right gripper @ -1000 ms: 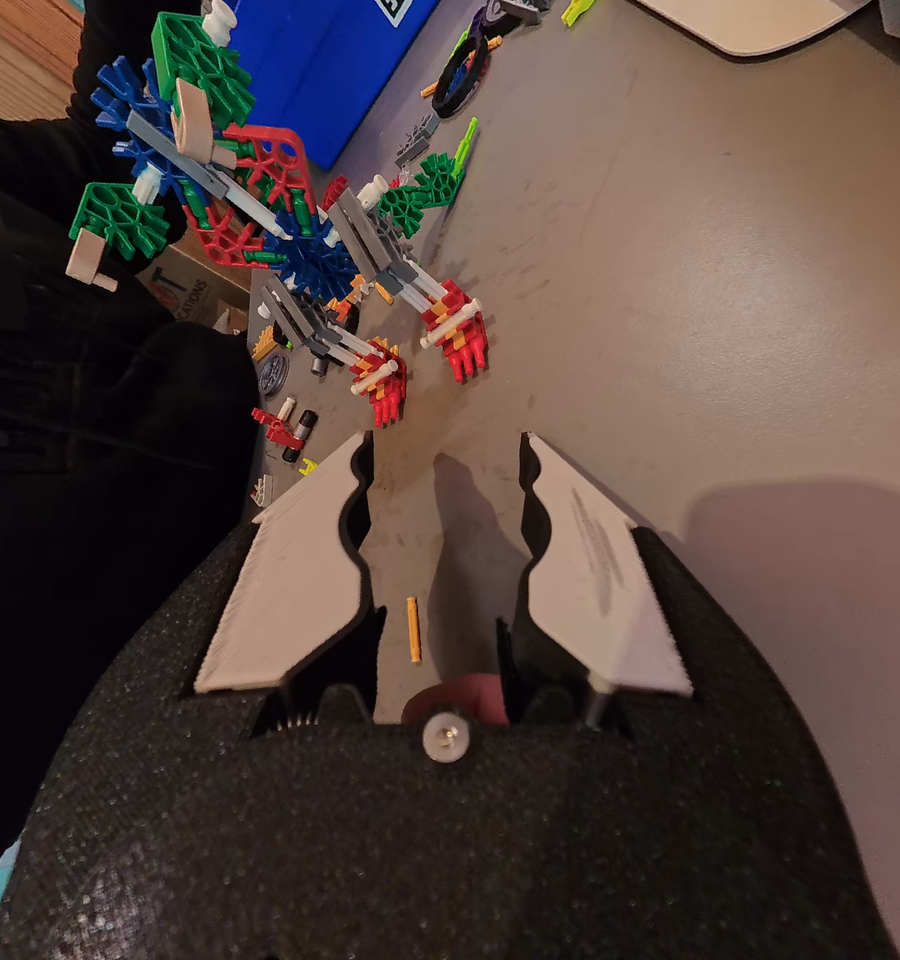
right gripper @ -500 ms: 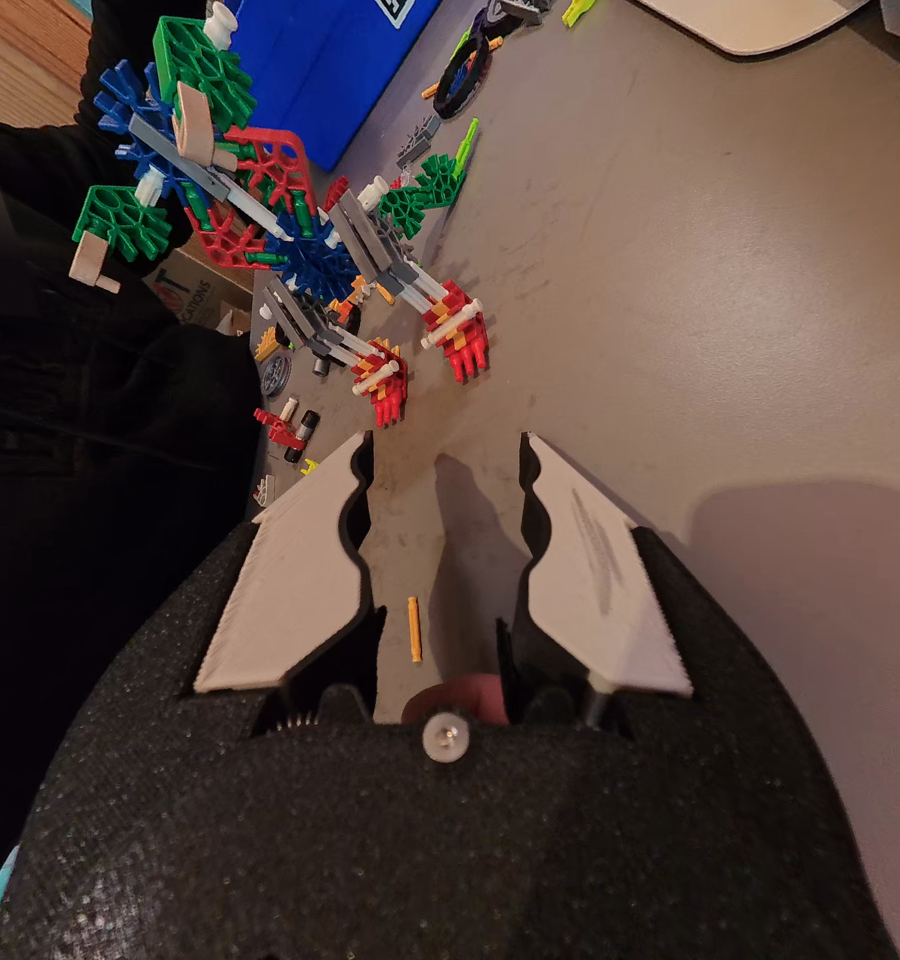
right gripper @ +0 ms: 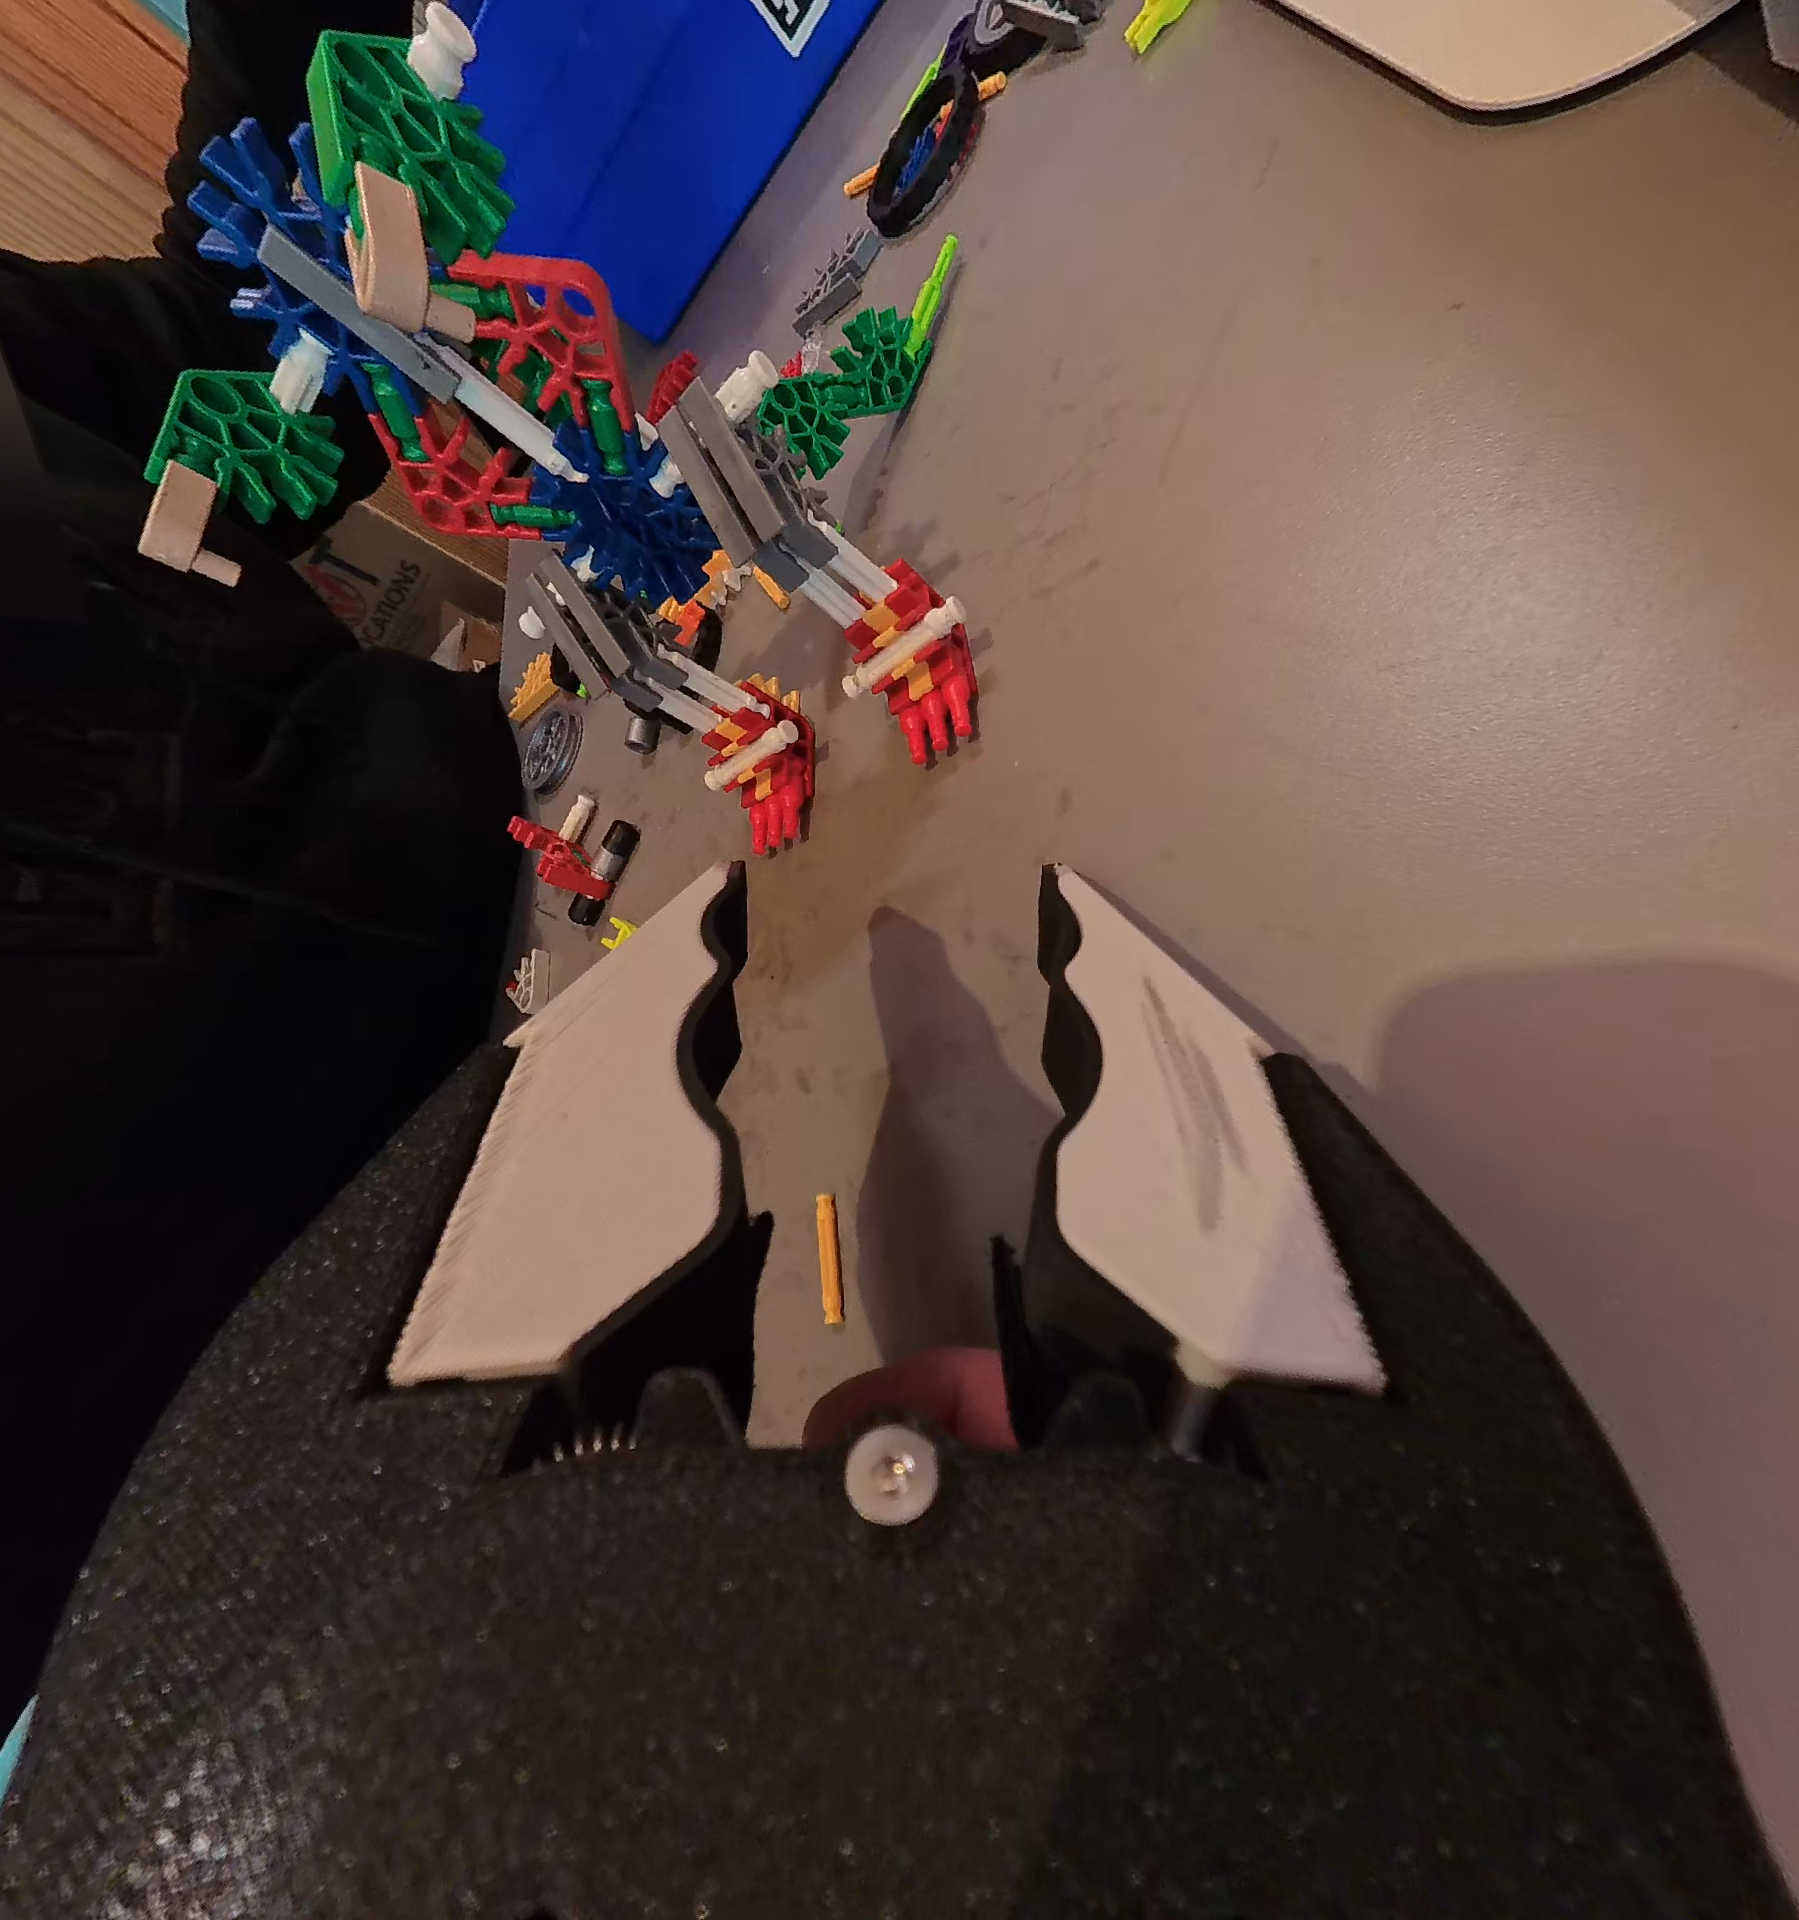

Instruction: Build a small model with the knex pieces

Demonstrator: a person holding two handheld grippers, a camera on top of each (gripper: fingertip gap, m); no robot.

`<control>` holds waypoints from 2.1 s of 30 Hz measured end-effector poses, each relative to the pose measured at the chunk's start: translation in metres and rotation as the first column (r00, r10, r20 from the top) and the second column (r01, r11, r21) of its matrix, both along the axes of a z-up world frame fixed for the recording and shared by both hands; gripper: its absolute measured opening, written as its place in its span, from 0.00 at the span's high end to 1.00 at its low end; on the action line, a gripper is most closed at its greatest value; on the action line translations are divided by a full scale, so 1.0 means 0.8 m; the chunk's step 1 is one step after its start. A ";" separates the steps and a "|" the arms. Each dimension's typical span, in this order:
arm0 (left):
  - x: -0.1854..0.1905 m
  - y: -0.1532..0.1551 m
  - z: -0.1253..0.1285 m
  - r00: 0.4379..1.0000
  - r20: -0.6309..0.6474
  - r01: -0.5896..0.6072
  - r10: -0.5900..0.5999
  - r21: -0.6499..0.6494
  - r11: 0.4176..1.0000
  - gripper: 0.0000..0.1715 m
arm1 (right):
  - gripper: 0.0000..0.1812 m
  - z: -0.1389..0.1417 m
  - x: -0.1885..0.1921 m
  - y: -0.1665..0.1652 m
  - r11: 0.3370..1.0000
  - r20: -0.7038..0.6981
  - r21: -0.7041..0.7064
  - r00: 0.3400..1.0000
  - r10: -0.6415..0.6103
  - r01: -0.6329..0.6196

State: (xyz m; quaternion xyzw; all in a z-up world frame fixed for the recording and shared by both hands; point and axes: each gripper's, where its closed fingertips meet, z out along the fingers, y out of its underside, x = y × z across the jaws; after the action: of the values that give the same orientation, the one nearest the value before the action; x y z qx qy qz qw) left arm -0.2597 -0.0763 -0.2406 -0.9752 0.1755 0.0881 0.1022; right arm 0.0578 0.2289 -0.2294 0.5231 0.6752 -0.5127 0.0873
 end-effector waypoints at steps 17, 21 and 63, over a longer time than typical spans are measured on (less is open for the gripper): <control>-0.022 -0.001 0.000 0.996 -0.081 -0.039 0.039 0.001 0.999 0.98 | 0.69 0.000 0.000 0.000 1.000 0.000 -0.001 1.000 0.000 0.000; -0.025 -0.003 -0.001 0.994 -0.101 -0.042 0.042 -0.006 0.999 0.97 | 0.69 0.000 0.000 0.000 1.000 0.000 -0.001 1.000 0.000 0.000; -0.017 0.011 0.002 0.995 -0.098 -0.028 0.032 0.040 0.999 0.91 | 0.69 0.000 0.000 0.000 1.000 0.000 -0.002 1.000 0.001 -0.001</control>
State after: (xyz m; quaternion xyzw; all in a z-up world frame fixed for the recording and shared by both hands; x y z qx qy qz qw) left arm -0.2732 -0.0675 -0.2388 -0.9700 0.1640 0.1409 0.1110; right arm 0.0579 0.2289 -0.2291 0.5228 0.6748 -0.5133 0.0884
